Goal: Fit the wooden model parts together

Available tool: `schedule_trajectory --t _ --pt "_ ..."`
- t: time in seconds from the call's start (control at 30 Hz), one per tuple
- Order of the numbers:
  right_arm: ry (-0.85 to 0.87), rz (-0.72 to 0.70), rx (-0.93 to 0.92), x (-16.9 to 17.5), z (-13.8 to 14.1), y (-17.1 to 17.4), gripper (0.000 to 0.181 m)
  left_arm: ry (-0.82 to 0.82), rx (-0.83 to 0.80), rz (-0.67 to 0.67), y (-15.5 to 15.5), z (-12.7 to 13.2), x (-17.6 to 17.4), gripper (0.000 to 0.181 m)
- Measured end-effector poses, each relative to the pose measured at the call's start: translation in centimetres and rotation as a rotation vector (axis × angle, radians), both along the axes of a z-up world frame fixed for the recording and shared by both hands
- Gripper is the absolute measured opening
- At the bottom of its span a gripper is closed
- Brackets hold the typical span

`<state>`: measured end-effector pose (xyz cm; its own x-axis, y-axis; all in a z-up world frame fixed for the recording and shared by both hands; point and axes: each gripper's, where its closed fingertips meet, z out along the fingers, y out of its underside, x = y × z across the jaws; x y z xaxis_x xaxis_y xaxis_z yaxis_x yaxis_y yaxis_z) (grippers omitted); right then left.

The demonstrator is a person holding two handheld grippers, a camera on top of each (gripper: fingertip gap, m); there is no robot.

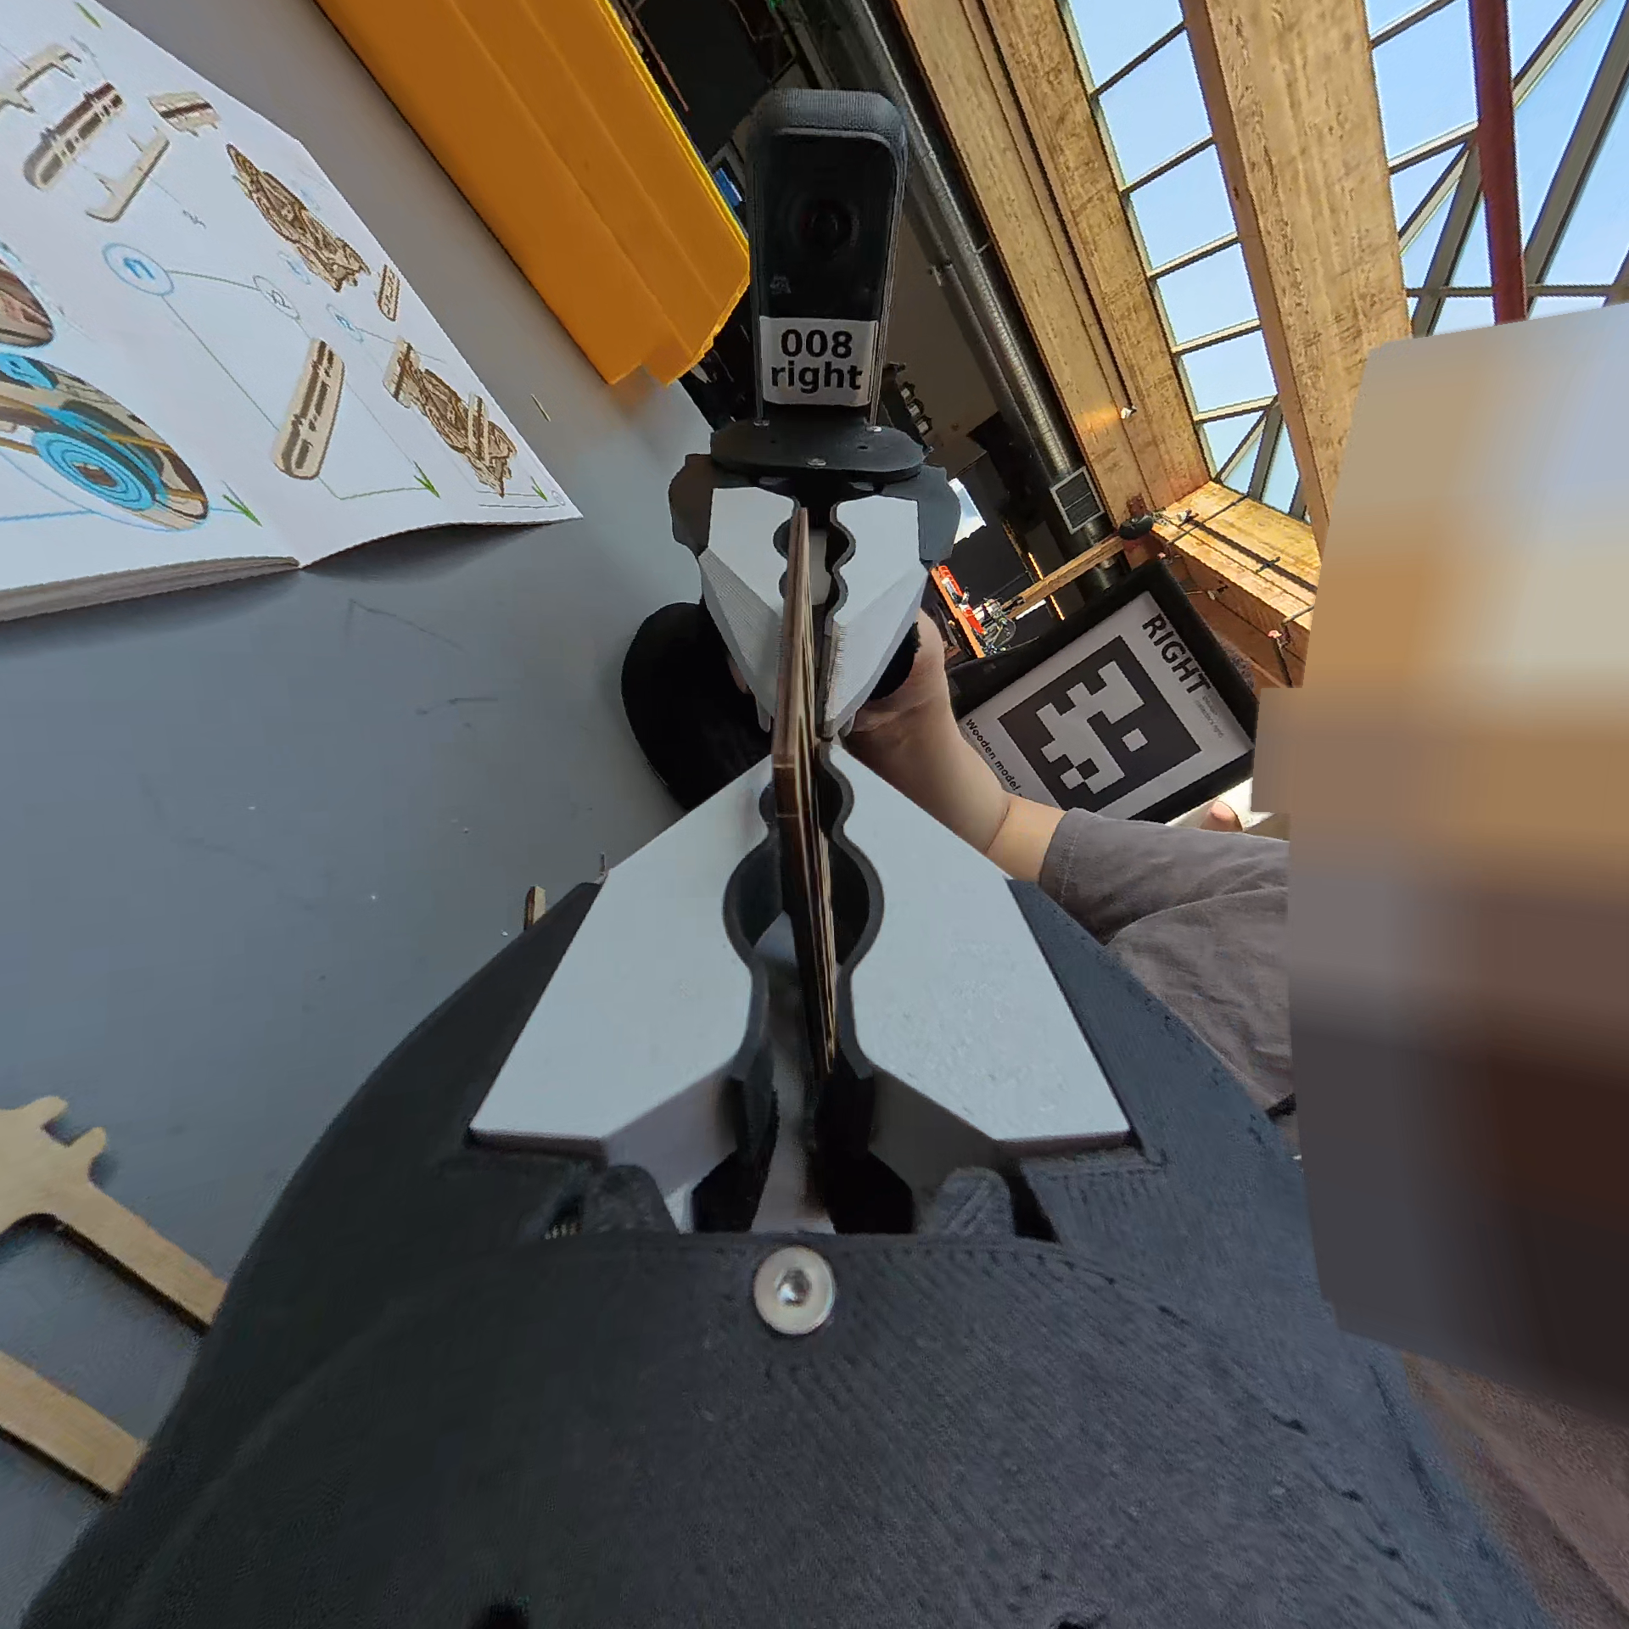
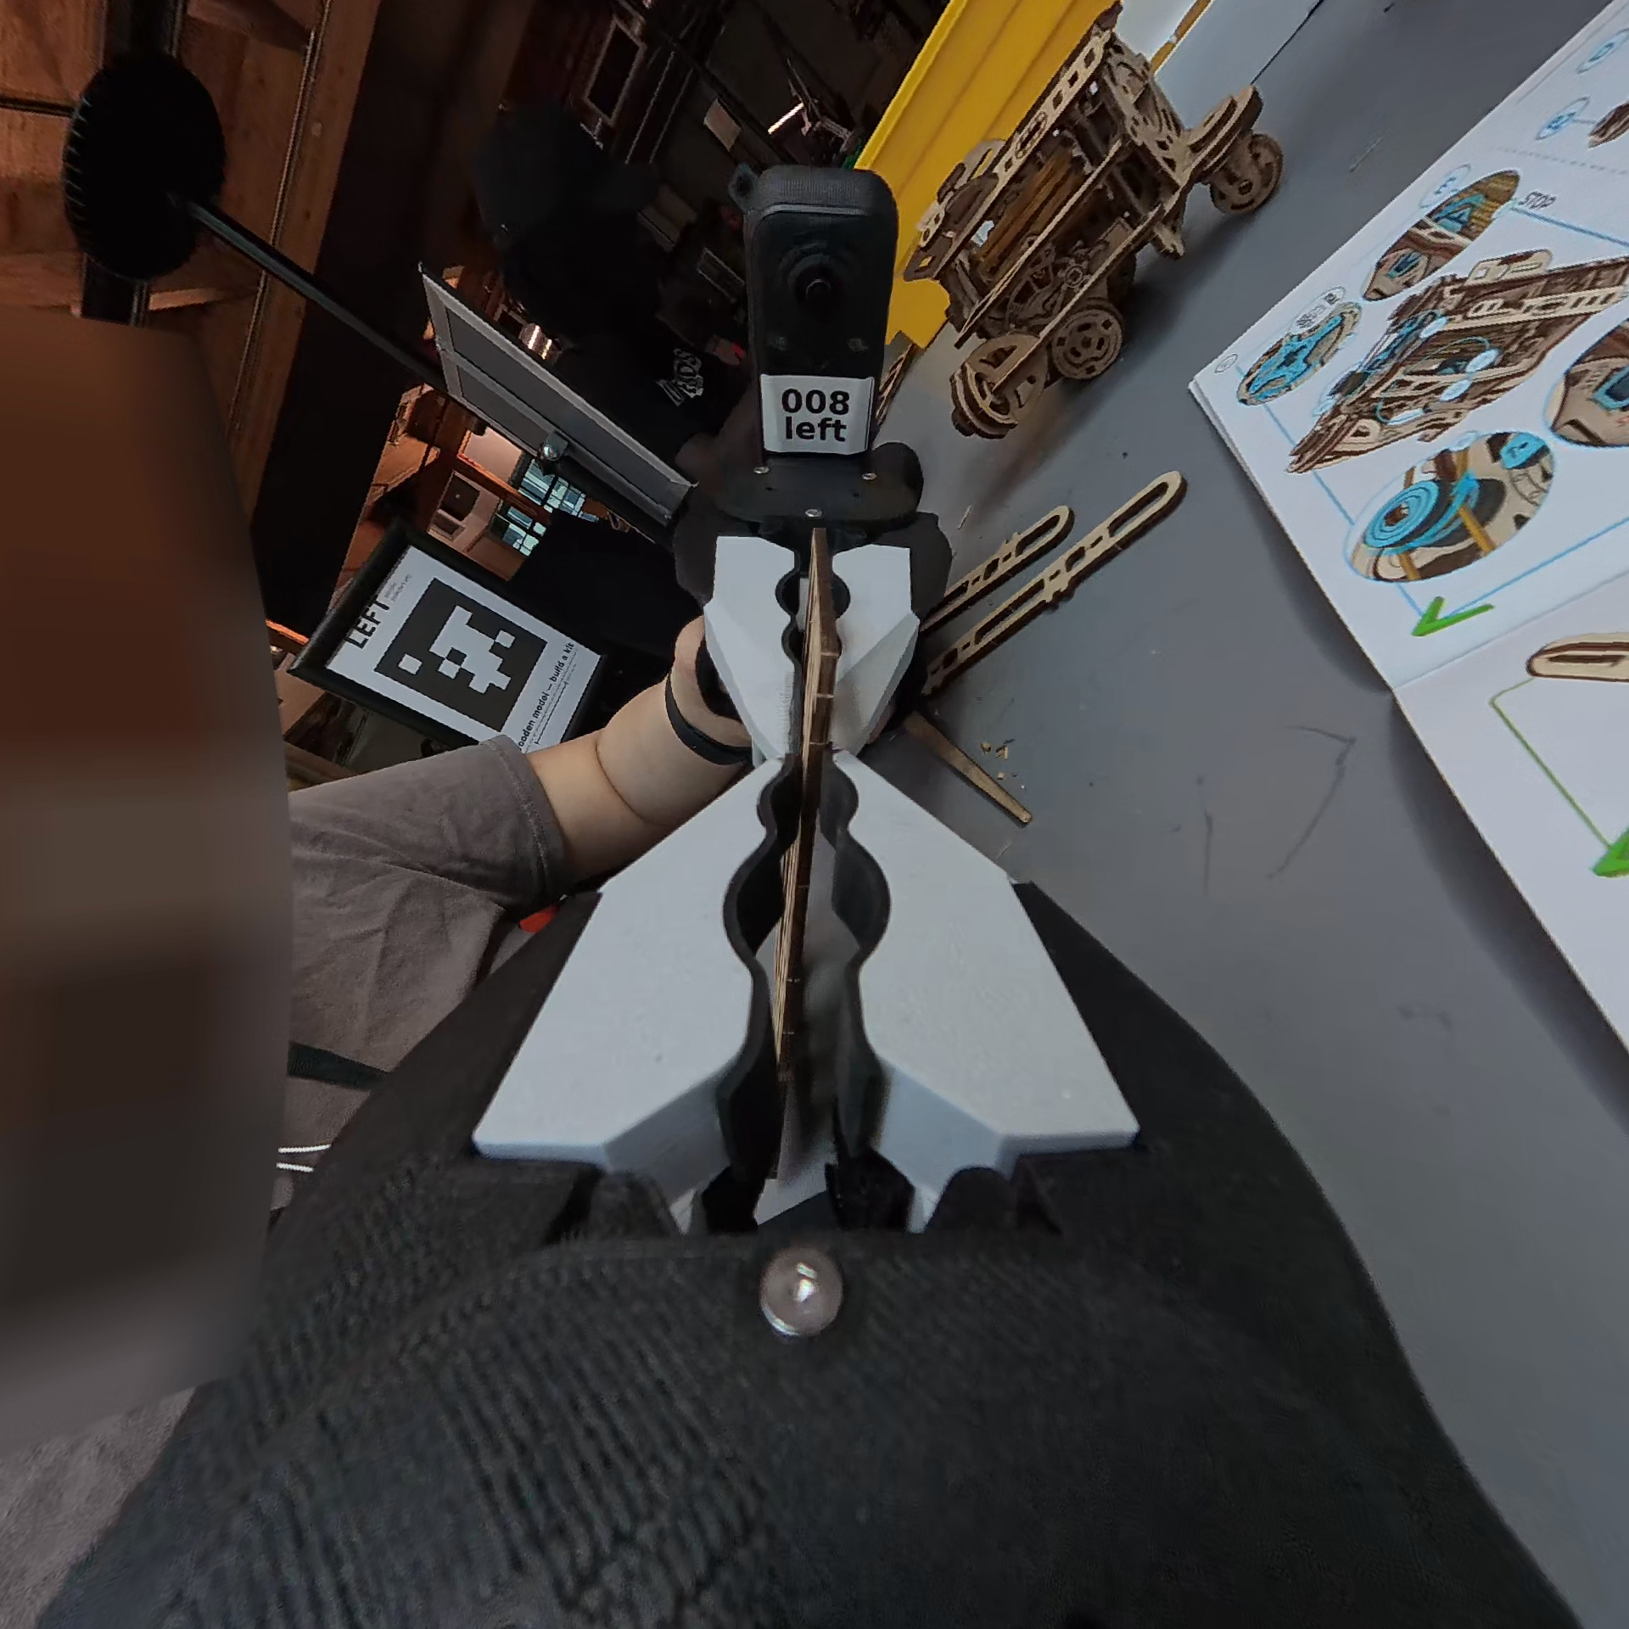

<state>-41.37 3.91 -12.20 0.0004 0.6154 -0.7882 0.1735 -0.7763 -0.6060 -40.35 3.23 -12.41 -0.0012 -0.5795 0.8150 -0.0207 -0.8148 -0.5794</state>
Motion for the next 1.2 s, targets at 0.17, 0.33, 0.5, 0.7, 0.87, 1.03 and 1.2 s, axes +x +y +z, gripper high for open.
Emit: schedule_trajectory --t 0.17,0.33,0.5,0.7,0.87,1.03,1.2 --pt "-0.01 -0.012 -0.003 0.0 -0.2 0.2 0.001 0.039 0.005 -0.018 -0.4 -0.5 0.4 0.0" --pt "0.012 0.0 -0.027 -0.1 0.0 0.1 0.001 0.033 0.007 -0.027 -0.5 -0.4 0.3 0.0" --pt "0.013 0.026 -0.038 0.0 0.0 -0.2 0.001 0.041 0.042 -0.018 -0.5 -0.3 0.3 0.0" --pt "-0.006 0.045 -0.026 0.0 -0.2 -0.5 0.0 0.029 0.04 -0.009 -0.4 -0.1 0.2 0.0" --pt "-0.006 0.051 0.008 0.0 -0.1 -0.7 0.0 0.012 0.031 -0.014 -0.5 0.0 0.3 0.0" --pt "0.051 0.078 0.023 0.1 0.8 -1.1 0.0 -0.036 0.078 -0.034 -1.1 1.1 0.4 0.0" --pt "0.129 0.117 -0.013 0.1 1.9 -1.7 0.0 -0.096 0.068 -0.059 -1.6 2.1 0.4 0.0"
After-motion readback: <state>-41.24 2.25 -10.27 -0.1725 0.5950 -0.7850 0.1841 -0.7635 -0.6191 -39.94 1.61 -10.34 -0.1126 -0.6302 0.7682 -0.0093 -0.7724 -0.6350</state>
